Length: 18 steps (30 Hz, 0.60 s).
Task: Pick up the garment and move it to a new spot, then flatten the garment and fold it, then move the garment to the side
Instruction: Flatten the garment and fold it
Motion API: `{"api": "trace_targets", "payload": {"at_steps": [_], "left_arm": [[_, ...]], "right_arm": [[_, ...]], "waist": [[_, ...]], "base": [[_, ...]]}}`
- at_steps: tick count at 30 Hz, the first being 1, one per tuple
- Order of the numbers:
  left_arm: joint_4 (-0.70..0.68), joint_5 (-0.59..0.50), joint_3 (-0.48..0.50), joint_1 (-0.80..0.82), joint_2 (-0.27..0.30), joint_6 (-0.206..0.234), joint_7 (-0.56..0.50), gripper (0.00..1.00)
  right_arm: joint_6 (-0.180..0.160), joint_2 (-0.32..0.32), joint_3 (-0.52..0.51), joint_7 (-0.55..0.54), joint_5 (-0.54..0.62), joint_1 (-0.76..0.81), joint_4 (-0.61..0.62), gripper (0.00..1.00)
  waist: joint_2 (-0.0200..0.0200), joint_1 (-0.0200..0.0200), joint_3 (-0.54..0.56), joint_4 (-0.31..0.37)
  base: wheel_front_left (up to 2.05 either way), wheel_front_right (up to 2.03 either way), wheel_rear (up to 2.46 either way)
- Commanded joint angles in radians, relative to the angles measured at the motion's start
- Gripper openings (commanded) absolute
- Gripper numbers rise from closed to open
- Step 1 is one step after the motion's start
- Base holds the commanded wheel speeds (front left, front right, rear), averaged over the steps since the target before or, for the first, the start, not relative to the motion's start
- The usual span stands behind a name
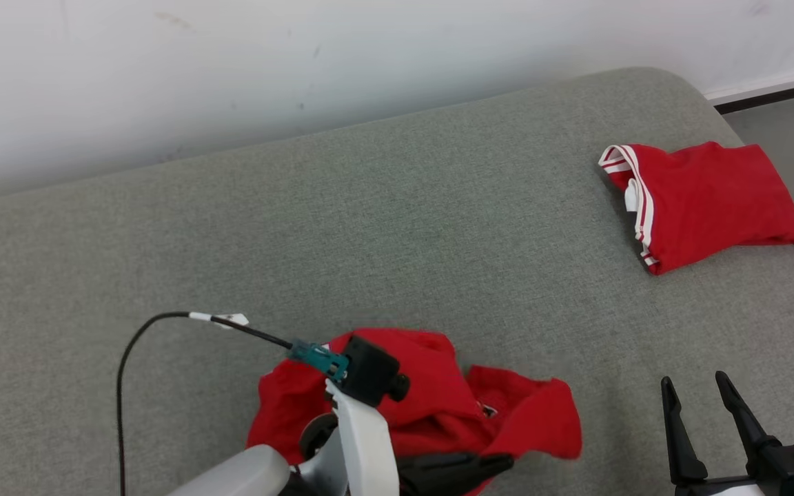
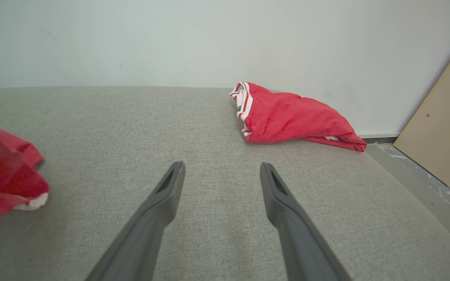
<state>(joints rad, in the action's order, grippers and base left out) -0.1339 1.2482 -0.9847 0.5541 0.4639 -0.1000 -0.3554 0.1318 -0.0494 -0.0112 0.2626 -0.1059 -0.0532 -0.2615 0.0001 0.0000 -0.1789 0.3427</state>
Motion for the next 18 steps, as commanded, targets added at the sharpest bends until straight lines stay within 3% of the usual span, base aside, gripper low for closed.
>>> {"api": "trace_targets", "payload": {"at_steps": [1,5,9,12,18], "left_arm": [[-0.016,0.045,-0.008,-0.006,0.015,-0.013,-0.033,0.00],[-0.052,0.135,-0.030,-0.023,0.046,-0.024,-0.102,0.00],[-0.036,0.158,-0.022,-0.012,0.070,-0.027,-0.116,0.00],[0.041,0.080,-0.005,0.033,0.061,-0.011,-0.079,0.00],[0.274,-0.105,-0.020,0.149,-0.016,0.002,0.001,0.00]], "right_arm": [[-0.002,-0.003,-0.001,0.002,0.005,-0.009,-0.002,1.00],[-0.002,-0.003,0.002,0.002,0.000,-0.008,0.001,1.00],[-0.002,-0.003,-0.004,0.002,-0.003,-0.010,0.004,1.00],[-0.002,-0.003,-0.002,0.002,-0.003,-0.015,0.006,1.00],[-0.002,-0.003,0.022,0.002,-0.009,-0.038,0.001,1.00]], "waist": [[-0.0001,0.0000,-0.005,0.008],[-0.0001,0.0000,-0.013,0.015],[-0.0001,0.0000,-0.026,0.013],[-0.0001,0.0000,-0.038,0.005],[-0.0001,0.0000,-0.064,-0.003]], "base": [[0.00,0.00,0.00],[0.00,0.00,0.00],[0.00,0.00,0.00],[0.00,0.00,0.00],[0.00,0.00,0.00]]}}
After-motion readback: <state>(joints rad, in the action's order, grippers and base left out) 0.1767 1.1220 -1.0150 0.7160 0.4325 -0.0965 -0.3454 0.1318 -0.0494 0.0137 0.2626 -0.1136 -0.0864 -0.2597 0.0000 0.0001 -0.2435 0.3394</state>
